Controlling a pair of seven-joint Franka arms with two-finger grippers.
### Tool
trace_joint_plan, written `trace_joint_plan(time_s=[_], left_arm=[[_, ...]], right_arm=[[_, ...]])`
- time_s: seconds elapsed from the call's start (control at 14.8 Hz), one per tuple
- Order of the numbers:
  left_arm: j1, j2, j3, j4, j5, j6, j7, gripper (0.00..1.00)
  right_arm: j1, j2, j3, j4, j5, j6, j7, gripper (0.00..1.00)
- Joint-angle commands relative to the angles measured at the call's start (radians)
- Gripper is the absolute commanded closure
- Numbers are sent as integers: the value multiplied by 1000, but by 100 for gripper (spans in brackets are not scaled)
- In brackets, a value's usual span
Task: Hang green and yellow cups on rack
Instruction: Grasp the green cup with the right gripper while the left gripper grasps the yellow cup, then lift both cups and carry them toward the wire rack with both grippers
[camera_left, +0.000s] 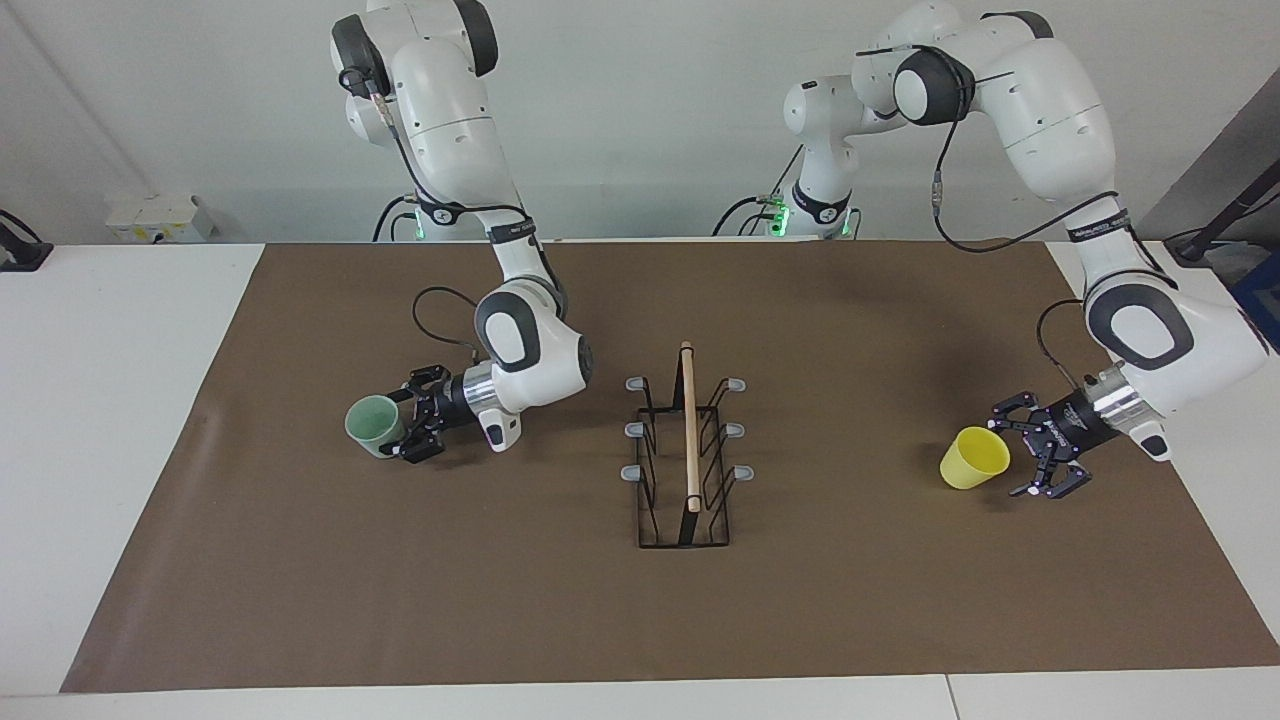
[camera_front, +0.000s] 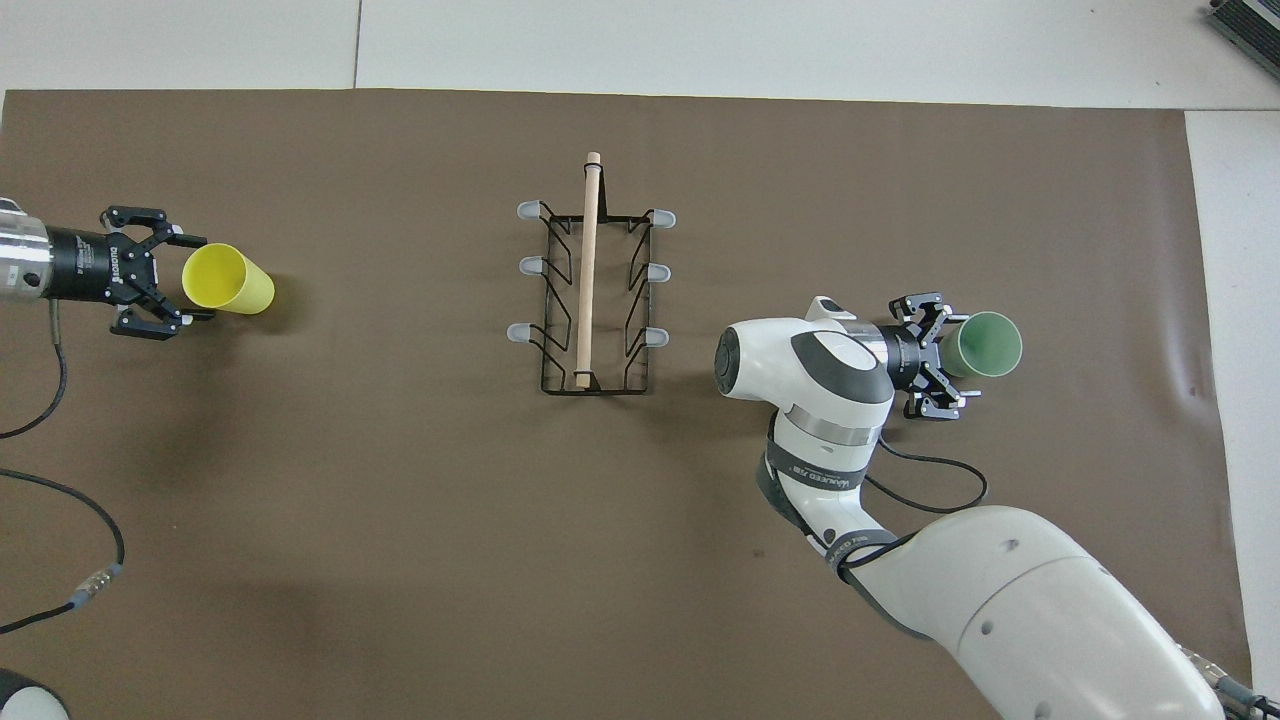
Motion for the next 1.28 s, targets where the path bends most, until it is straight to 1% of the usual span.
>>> trace_joint_plan(time_s=[0.0, 0.14, 0.2, 0.27, 0.34, 0.41, 0.68, 0.74, 0.81, 0.88, 0.95, 1.08, 1.22], left_arm=[[-25, -75, 5, -160, -106, 91, 29, 0], [-28, -87, -6, -208, -160, 160, 44, 0], [-46, -89, -6, -222, -189, 177, 47, 0], [-51, -92, -4, -231, -222, 183, 47, 0], [-63, -97, -4, -247, -243, 198, 53, 0], [-68, -97, -6, -253, -251, 212, 61, 0], [-69, -103, -9, -253, -274, 211, 70, 0], [-71, -103, -21, -253, -279, 215, 69, 10], [-69, -106, -22, -253, -280, 212, 75, 64], [-69, -113, -23, -253, -280, 212, 79, 97], [-71, -118, -27, -251, -280, 215, 79, 100], [-69, -139, -32, -245, -280, 240, 79, 100], [-71, -166, -35, -225, -279, 276, 76, 100]], right_arm=[[-17, -2, 7, -32, -51, 19, 38, 8], [-19, -4, 7, -40, -78, 17, 39, 14], [-28, -4, 9, -38, -86, 18, 41, 25], [-34, -4, 8, -38, -94, 26, 44, 37], [-37, -4, 9, -38, -94, 29, 47, 80], [-36, -4, 9, -38, -94, 23, 48, 100], [-46, -5, 9, 52, -75, -12, 19, 100], [-46, -7, 9, 86, -46, -35, 15, 100], [-43, -10, 11, 128, 12, -49, 13, 100], [-37, -16, 11, 165, 55, -61, 8, 100], [-34, -18, 11, 207, 86, -84, 8, 100], [-34, -19, 27, 299, 167, -144, 7, 100], [-37, -34, 47, 340, 218, -169, 1, 100]])
